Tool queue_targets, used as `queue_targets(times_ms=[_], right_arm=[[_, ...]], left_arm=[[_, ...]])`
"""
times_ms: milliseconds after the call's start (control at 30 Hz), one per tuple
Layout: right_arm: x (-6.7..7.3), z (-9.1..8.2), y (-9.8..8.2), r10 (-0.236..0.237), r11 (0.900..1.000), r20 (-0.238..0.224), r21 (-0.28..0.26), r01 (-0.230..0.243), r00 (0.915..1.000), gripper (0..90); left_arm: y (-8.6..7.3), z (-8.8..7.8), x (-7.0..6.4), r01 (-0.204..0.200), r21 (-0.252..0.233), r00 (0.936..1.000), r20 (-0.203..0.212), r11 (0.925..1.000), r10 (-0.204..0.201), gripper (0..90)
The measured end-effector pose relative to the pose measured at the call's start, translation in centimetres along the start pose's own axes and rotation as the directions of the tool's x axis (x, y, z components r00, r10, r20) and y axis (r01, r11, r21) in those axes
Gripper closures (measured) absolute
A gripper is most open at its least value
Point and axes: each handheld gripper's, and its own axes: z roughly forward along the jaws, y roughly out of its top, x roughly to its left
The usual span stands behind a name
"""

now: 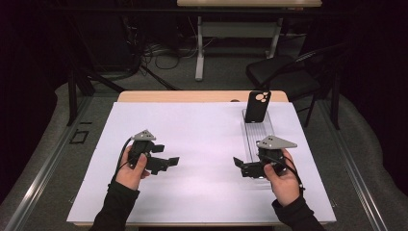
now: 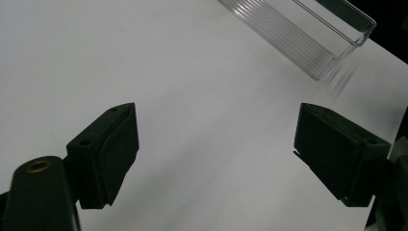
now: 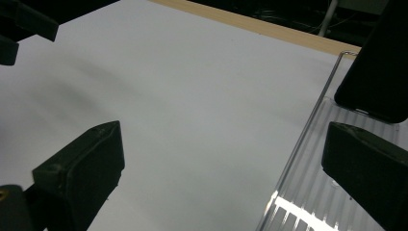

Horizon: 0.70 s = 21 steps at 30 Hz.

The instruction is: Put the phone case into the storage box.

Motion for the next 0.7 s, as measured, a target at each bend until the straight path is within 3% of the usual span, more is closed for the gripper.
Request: queue_targets(times_ms=[367,700], right_arm=[[1.1,0.7,-2.5,-0.003,1.0,-0.032,0.017,0.004,0.9995,1.9],[2.6,1.6,-4.1,-0.047,0.999,-0.081,-0.009,0.047,0.9956,1.9]], left_arm=[[0.0,0.0,0.0,-0.005,0.001,1.0,-0.001,1.0,0.005,16.3],[-0.1,0.1,0.0,-0.012,0.004,0.9999,-0.009,0.9999,0.012,16.4]])
